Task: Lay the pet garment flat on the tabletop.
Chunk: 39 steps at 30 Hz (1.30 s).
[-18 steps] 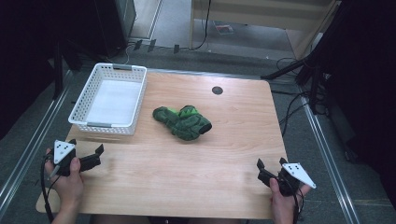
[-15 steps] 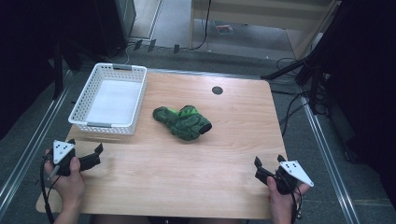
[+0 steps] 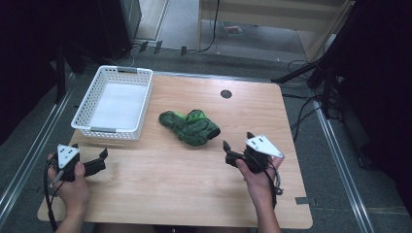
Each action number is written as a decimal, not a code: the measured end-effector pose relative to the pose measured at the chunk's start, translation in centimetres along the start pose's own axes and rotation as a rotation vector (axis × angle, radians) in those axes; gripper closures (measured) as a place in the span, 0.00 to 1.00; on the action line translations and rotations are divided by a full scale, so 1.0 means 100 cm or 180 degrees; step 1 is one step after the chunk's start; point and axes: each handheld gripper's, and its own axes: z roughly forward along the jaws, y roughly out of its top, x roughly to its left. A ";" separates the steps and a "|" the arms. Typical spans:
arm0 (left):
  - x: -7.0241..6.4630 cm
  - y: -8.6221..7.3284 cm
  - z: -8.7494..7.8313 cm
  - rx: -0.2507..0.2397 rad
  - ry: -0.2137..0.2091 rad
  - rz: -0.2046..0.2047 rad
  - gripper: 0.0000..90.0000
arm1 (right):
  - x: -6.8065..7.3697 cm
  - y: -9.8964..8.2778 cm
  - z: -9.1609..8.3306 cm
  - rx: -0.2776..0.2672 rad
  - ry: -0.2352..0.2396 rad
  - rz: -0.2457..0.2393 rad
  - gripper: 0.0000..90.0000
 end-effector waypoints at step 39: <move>-0.106 0.048 -0.020 -0.0332 -0.1144 0.0378 0.06 | 0.059 -0.022 0.022 0.0216 0.1681 -0.0361 0.56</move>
